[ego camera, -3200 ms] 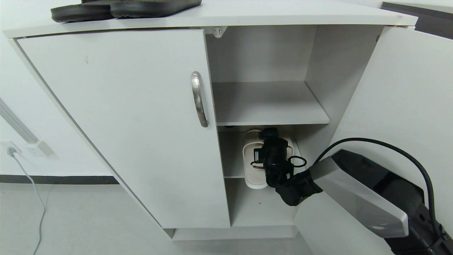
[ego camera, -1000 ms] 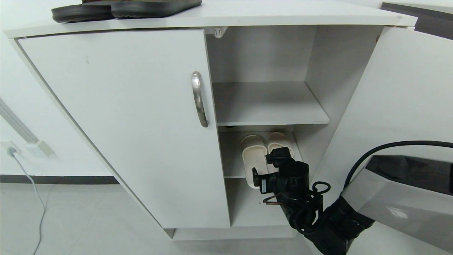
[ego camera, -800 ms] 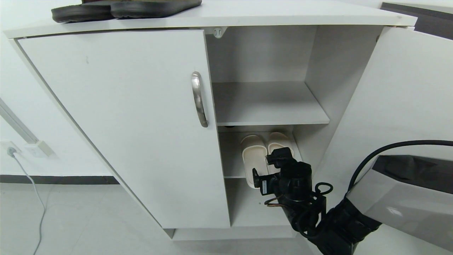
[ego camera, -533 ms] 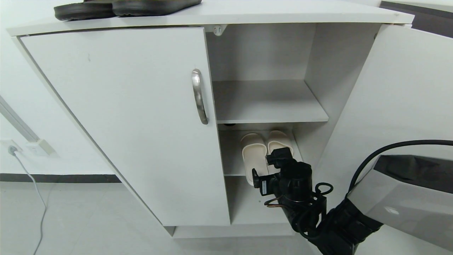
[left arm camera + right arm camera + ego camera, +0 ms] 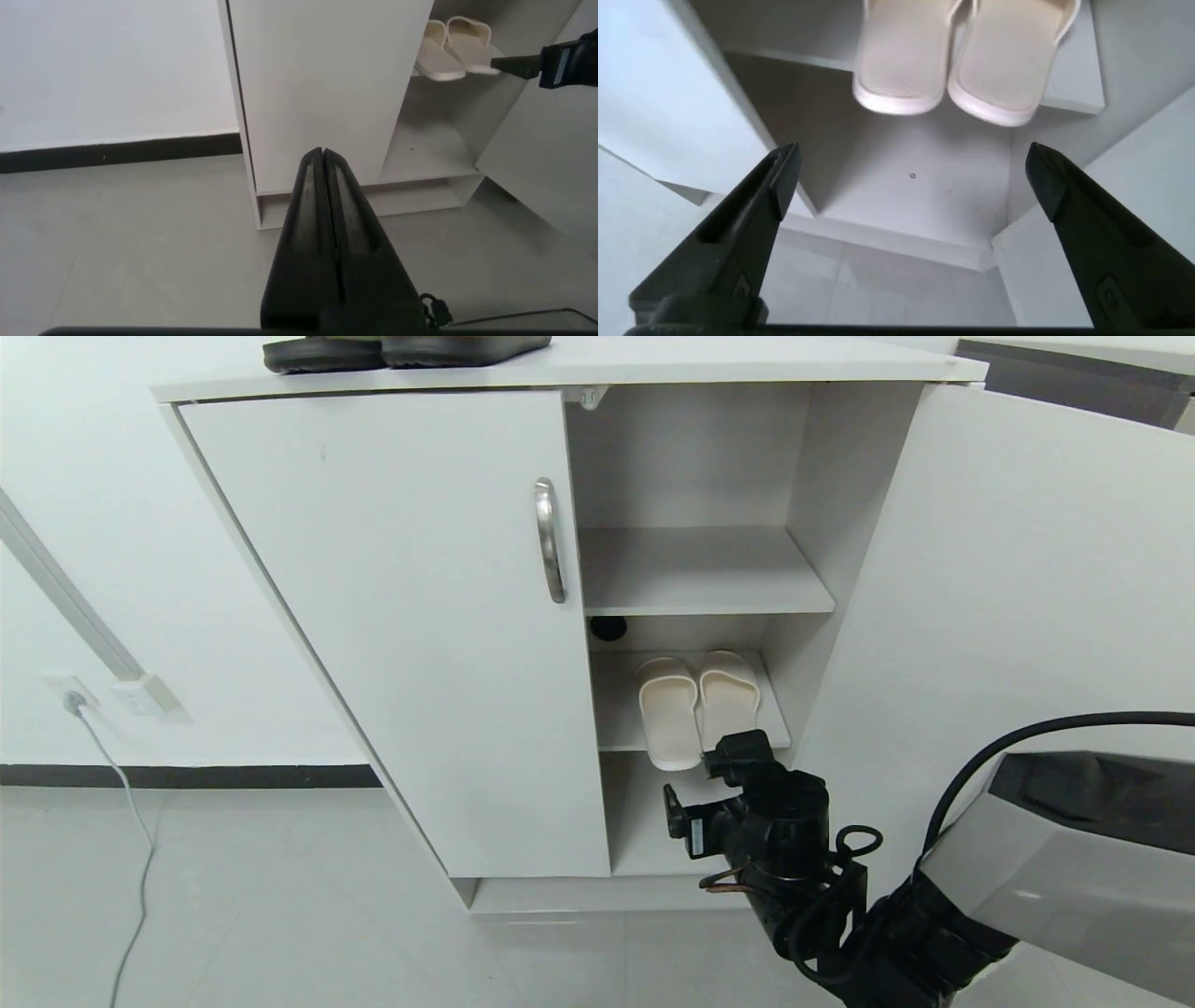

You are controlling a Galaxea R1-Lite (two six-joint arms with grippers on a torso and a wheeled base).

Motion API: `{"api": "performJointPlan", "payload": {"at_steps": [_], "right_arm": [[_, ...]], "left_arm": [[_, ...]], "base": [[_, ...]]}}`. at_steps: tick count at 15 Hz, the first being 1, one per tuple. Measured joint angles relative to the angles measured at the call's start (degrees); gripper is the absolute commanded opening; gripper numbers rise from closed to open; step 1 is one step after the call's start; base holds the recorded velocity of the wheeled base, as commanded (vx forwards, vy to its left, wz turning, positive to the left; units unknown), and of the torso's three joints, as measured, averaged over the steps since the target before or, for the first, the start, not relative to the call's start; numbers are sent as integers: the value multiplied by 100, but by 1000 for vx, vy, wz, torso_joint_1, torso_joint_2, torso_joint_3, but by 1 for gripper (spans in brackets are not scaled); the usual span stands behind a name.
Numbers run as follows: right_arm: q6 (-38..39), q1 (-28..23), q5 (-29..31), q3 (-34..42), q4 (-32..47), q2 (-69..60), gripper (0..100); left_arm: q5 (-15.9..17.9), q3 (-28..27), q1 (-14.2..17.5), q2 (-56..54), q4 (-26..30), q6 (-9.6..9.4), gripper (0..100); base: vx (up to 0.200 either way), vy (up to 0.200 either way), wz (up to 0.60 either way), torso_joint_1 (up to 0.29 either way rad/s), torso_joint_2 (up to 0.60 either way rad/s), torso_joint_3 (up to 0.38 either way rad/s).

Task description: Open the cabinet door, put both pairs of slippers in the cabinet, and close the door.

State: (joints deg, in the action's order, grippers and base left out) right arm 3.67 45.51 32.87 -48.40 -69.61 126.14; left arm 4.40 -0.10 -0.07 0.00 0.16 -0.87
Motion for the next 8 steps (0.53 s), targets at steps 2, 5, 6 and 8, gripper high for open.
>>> {"api": "performJointPlan", "payload": {"at_steps": [2, 5, 6, 8], "right_arm": [[-20, 9, 0, 27, 6, -39, 100], [0, 11, -5, 85, 1, -94, 100], [7, 11, -7, 96, -5, -111, 100], [23, 16, -9, 132, -7, -135, 100]], "left_arm": [[0, 0, -4, 0, 2, 0, 0], [5, 0, -2, 0, 2, -20, 0], [11, 0, 0, 0, 2, -28, 0], [16, 0, -4, 0, 2, -26, 0]], "base": [[0, 0, 0, 0, 0, 0], [0, 0, 0, 0, 0, 0], [0, 0, 0, 0, 0, 0], [0, 0, 0, 1, 1, 50]]}}
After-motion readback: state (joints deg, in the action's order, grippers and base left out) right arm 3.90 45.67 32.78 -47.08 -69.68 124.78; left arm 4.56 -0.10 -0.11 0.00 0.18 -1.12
